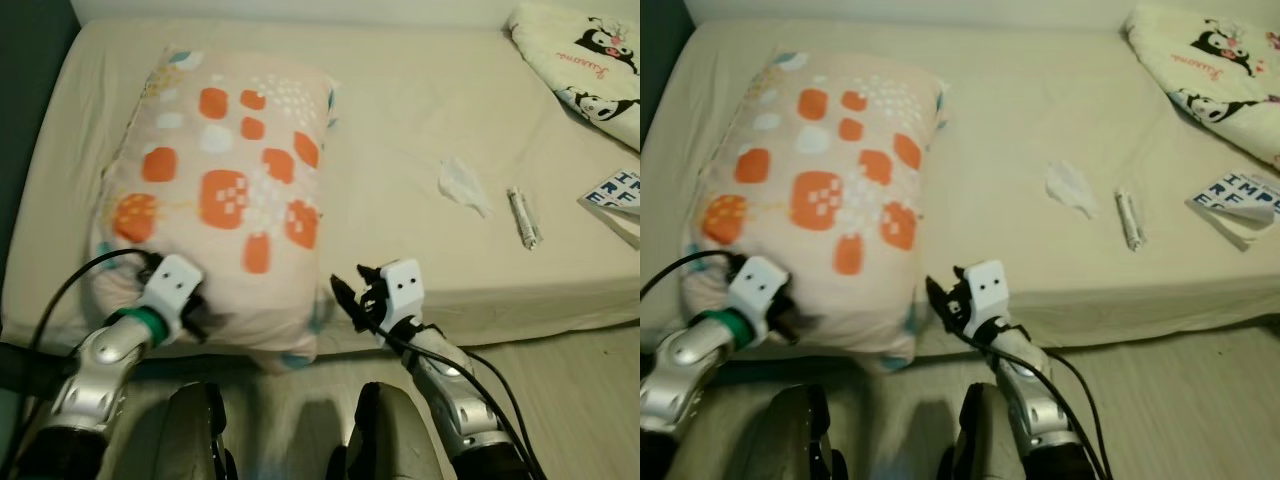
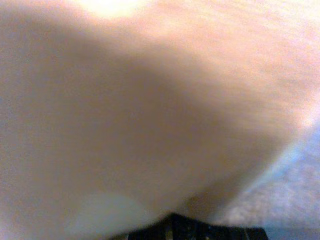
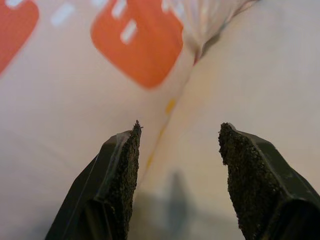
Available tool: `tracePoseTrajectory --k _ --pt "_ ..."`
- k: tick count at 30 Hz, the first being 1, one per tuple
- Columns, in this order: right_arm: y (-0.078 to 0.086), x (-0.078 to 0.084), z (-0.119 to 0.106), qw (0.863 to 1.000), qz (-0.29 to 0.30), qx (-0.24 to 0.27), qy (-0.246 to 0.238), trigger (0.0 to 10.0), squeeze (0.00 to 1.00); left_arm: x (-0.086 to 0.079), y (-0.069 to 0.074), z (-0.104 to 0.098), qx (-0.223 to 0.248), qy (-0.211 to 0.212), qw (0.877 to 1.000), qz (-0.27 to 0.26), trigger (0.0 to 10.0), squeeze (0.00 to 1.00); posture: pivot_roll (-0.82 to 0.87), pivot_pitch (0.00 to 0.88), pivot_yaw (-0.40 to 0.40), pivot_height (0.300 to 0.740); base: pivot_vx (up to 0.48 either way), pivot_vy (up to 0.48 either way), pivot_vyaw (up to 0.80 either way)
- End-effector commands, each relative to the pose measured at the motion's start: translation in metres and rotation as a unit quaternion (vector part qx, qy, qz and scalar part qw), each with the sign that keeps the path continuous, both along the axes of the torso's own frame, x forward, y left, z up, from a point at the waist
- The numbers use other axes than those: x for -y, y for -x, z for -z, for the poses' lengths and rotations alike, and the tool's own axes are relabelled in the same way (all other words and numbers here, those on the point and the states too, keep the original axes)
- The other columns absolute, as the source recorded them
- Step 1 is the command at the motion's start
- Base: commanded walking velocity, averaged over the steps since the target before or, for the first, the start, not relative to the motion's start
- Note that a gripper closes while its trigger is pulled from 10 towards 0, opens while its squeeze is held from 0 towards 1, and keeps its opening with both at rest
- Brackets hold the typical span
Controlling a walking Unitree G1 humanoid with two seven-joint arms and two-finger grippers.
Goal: Clean up the room
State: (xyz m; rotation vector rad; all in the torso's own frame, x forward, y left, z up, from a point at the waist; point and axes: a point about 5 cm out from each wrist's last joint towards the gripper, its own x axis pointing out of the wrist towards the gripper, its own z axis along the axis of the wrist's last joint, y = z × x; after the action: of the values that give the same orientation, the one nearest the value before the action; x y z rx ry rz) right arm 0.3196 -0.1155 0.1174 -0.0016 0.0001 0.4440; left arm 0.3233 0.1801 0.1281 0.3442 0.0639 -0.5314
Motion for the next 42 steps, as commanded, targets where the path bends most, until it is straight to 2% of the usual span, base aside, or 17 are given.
tracePoseTrajectory --k 1,3,5,7,10,12,15,20,22,23,25,27,30,32,35,38,42 --pt "-0.001 0.004 0.003 1.000 0.020 -0.005 -0.007 10.0 0.00 0.016 -0.003 -0.001 -0.006 0.013 0.999 0.034 10.0 0.00 0.07 0.217 -0.038 0.571 0.000 0.000 0.00" --pt "-0.001 0.004 0.003 1.000 0.020 -0.005 -0.007 10.0 0.00 0.016 -0.003 -0.001 -0.006 0.013 0.999 0.034 10.0 0.00 0.07 0.217 -0.038 0.571 0.000 0.000 0.00" --pt "-0.006 -0.005 -0.007 1.000 0.020 0.011 -0.019 10.0 0.00 0.022 -0.032 -0.033 0.078 -0.008 0.997 0.007 10.0 0.00 0.06 0.228 -0.044 0.571 0.000 0.000 0.00" --pt "-0.006 -0.005 -0.007 1.000 0.020 0.011 -0.019 10.0 0.00 0.022 -0.032 -0.033 0.078 -0.008 0.997 0.007 10.0 0.00 0.06 0.228 -0.044 0.571 0.000 0.000 0.00" --pt "-0.002 -0.018 -0.010 1.000 0.001 0.015 -0.028 10.0 0.00 0.013 -0.055 -0.084 0.175 -0.015 0.984 -0.037 10.0 0.00 0.06 0.233 -0.053 0.571 0.000 0.000 0.00" --pt "-0.002 -0.018 -0.010 1.000 0.001 0.015 -0.028 10.0 0.00 0.013 -0.055 -0.084 0.175 -0.015 0.984 -0.037 10.0 0.00 0.06 0.233 -0.053 0.571 0.000 0.000 0.00" --pt "0.007 -0.026 -0.002 0.999 -0.016 0.004 -0.028 10.0 0.00 -0.001 -0.060 -0.114 0.220 -0.010 0.974 -0.061 10.0 0.00 0.06 0.236 -0.058 0.571 0.000 0.000 0.00" --pt "0.018 -0.037 0.011 0.999 -0.037 -0.009 -0.015 10.0 0.00 -0.012 -0.049 -0.076 0.126 -0.010 0.991 -0.042 10.0 0.00 0.08 0.239 -0.059 0.571 0.000 0.000 0.00" --pt "0.020 -0.039 0.016 0.999 -0.035 -0.013 -0.009 10.0 0.00 -0.007 -0.028 -0.018 -0.001 0.001 1.000 -0.009 10.0 0.00 0.08 0.240 -0.056 0.571 0.000 0.000 0.00" --pt "0.020 -0.039 0.016 0.999 -0.035 -0.013 -0.009 10.0 0.00 -0.007 -0.028 -0.018 -0.001 0.001 1.000 -0.009 10.0 0.00 0.08 0.240 -0.056 0.571 0.000 0.000 0.00" --pt "0.022 -0.041 0.018 0.999 -0.037 -0.018 -0.011 10.0 0.00 0.008 0.000 0.032 -0.100 0.033 0.994 0.022 10.0 0.00 0.08 0.244 -0.055 0.571 0.000 0.000 0.00" --pt "0.028 -0.049 0.021 0.996 -0.079 -0.033 -0.013 10.0 0.00 0.023 0.013 0.043 -0.106 0.041 0.992 0.047 10.0 0.00 0.08 0.245 -0.053 0.571 0.000 0.000 0.00" --pt "0.043 -0.065 0.027 0.984 -0.173 -0.049 0.002 10.0 0.00 0.035 0.007 0.033 -0.075 0.056 0.994 0.061 10.0 0.00 0.09 0.247 -0.054 0.571 0.000 0.000 0.00" --pt "0.046 -0.068 0.028 0.981 -0.186 -0.050 0.005 10.0 0.00 0.036 0.004 0.029 -0.069 0.058 0.994 0.061 10.0 0.00 0.09 0.247 -0.054 0.571 0.000 0.000 0.00" --pt "0.051 -0.068 0.030 0.973 -0.224 -0.057 0.016 10.0 0.00 0.030 0.003 0.015 -0.040 0.014 0.996 0.075 10.0 0.00 0.09 0.247 -0.044 0.571 0.000 0.000 0.00" --pt "0.049 -0.058 0.031 0.970 -0.234 -0.063 0.029 10.0 0.00 0.013 0.015 0.005 -0.023 -0.047 0.995 0.080 10.0 0.00 0.08 0.249 -0.037 0.571 0.000 0.000 0.00" --pt "0.041 -0.053 0.027 0.972 -0.226 -0.053 0.042 10.0 0.00 -0.033 0.059 0.012 -0.085 -0.085 0.993 0.004 10.0 0.00 0.06 0.257 -0.023 0.571 0.000 0.000 0.00"
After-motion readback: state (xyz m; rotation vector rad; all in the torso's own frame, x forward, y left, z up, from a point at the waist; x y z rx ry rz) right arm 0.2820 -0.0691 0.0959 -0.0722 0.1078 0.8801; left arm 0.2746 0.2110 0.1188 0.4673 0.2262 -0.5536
